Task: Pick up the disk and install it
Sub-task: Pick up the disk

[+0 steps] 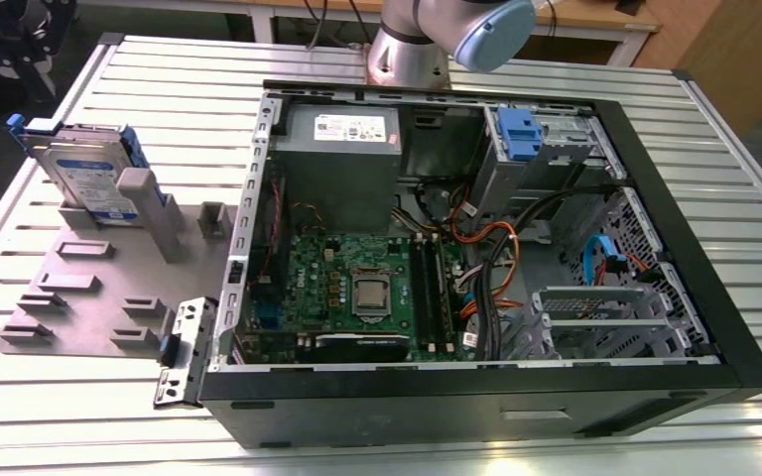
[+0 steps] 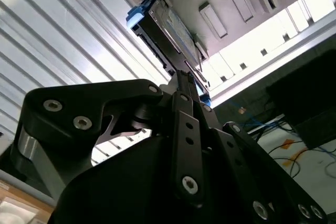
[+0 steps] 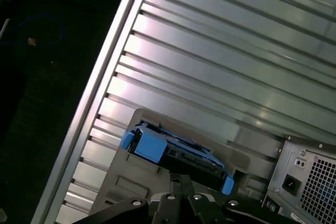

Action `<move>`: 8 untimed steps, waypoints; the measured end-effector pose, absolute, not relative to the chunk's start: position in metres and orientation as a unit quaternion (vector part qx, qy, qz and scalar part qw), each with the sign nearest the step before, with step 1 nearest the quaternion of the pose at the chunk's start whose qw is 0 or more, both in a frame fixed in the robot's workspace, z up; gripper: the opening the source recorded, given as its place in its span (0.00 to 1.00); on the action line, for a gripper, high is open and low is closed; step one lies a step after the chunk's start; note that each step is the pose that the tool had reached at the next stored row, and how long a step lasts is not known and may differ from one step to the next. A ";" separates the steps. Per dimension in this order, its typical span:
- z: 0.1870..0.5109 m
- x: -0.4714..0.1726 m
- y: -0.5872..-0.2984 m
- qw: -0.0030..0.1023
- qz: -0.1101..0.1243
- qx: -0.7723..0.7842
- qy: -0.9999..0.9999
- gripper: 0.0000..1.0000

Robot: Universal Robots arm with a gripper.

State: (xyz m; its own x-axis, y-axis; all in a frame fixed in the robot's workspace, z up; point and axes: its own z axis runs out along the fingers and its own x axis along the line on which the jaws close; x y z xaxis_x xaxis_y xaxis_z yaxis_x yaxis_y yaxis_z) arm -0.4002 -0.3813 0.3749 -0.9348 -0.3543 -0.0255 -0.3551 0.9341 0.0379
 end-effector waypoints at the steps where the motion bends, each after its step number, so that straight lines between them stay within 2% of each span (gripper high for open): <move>1: 0.375 -0.400 -0.381 0.009 0.021 -0.189 0.982 0.11; 8: 0.374 -0.400 -0.381 0.008 0.022 -0.251 0.968 0.11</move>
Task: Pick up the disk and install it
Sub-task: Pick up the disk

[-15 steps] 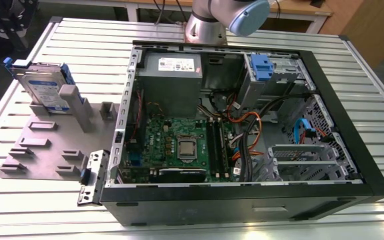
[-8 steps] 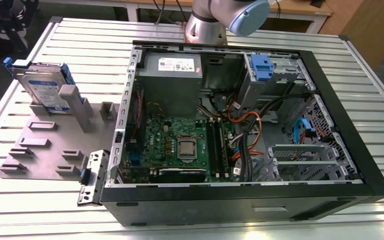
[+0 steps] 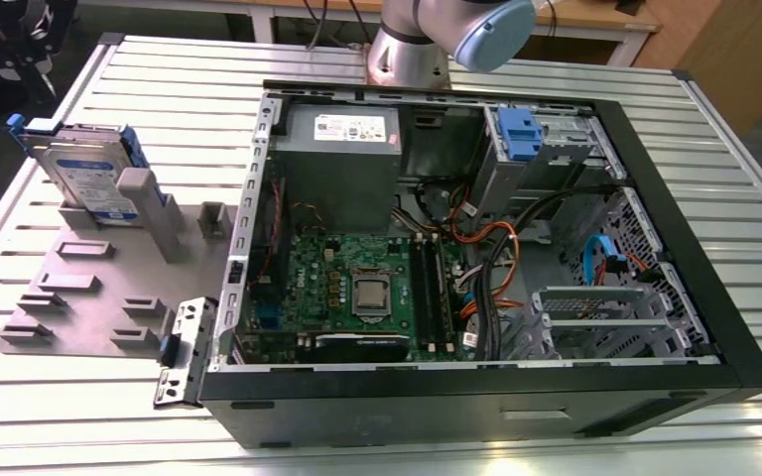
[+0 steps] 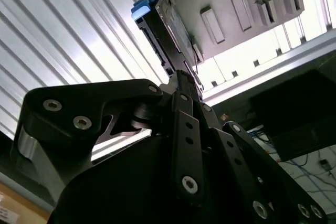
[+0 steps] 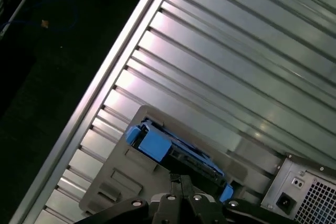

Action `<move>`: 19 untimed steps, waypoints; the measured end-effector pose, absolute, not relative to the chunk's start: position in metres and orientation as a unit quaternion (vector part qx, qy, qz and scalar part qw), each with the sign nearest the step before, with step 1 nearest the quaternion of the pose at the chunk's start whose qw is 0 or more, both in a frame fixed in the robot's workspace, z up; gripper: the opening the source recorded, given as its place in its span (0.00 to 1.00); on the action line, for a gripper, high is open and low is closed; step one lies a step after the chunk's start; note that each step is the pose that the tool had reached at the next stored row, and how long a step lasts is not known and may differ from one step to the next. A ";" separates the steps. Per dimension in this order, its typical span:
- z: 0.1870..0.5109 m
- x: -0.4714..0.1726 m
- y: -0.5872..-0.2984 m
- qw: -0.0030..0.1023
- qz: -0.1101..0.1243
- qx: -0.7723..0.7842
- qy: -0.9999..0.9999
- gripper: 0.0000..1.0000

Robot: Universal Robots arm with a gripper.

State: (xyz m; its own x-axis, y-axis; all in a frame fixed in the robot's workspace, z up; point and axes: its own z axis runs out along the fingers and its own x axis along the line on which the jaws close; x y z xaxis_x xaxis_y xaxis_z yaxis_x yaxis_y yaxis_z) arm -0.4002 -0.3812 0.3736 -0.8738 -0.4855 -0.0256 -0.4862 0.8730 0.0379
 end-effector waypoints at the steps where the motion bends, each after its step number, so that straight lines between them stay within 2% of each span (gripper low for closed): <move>1: 0.374 -0.400 -0.381 0.007 0.022 -0.260 0.965 0.11; 19: 0.371 -0.397 -0.381 0.007 0.022 -0.279 0.960 0.11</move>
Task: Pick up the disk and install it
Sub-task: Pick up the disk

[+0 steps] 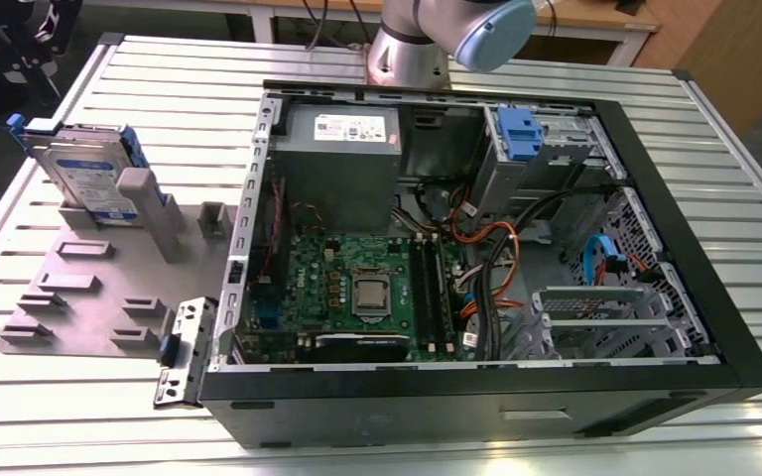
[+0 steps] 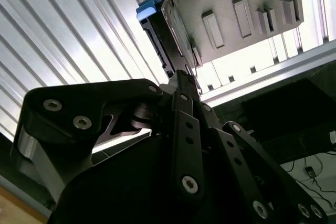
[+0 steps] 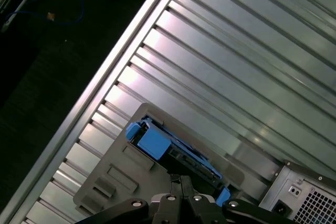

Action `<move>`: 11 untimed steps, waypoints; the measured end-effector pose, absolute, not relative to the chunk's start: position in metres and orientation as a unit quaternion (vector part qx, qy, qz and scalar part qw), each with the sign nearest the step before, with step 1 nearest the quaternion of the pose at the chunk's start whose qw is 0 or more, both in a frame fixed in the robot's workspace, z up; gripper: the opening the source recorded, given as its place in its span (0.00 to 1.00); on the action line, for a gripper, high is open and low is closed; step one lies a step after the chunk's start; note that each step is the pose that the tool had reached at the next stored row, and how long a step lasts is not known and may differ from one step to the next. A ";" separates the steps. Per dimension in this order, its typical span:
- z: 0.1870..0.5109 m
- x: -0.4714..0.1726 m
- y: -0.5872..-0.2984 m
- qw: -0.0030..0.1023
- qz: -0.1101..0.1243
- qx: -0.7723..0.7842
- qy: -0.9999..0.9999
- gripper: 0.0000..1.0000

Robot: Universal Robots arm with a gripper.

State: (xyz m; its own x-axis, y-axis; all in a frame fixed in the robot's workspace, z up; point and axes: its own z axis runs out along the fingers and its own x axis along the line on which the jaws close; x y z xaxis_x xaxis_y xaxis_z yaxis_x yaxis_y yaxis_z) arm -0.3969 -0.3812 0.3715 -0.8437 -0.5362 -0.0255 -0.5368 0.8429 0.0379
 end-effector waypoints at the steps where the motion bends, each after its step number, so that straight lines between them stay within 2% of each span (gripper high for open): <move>1: 0.371 -0.397 -0.381 0.007 0.022 -0.280 0.960 0.11; 11: 0.370 -0.397 -0.381 0.006 0.022 -0.338 0.941 0.11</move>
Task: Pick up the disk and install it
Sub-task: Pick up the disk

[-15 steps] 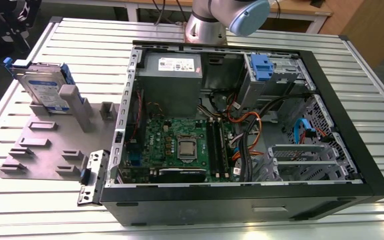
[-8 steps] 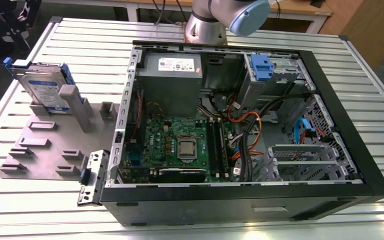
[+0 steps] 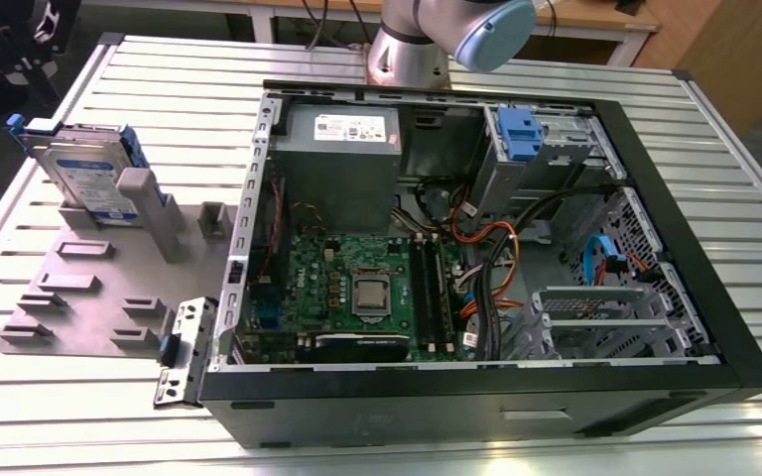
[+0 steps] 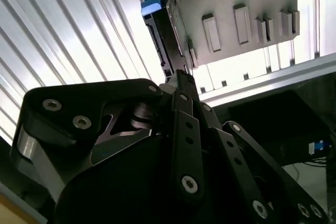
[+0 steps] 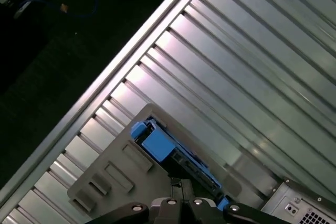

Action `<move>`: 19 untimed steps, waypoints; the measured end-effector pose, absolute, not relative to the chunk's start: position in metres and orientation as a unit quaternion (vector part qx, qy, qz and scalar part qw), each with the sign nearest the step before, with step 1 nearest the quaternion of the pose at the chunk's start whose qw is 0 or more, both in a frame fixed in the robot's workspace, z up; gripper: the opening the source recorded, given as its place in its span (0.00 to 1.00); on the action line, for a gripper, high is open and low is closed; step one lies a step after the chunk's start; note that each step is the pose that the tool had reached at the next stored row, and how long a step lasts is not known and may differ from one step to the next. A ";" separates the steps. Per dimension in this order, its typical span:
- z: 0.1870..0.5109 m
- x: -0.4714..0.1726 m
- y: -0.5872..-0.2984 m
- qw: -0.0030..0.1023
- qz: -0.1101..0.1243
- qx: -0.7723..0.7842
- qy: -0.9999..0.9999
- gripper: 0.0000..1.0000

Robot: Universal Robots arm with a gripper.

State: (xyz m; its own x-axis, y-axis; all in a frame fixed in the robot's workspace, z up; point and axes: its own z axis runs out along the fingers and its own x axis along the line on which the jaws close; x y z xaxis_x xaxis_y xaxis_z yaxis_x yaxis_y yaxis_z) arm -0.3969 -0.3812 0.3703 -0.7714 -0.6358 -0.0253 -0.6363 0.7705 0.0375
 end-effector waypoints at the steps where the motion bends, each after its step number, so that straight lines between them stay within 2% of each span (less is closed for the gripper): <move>1: 0.370 -0.397 -0.381 0.005 0.022 -0.346 0.938 0.11; 19: 0.369 -0.397 -0.381 0.003 0.020 -0.428 0.904 0.11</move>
State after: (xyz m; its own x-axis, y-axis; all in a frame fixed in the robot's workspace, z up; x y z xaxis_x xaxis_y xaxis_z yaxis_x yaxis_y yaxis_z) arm -0.3969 -0.3812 0.3688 -0.6340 -0.7730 -0.0222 -0.7732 0.6332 0.0345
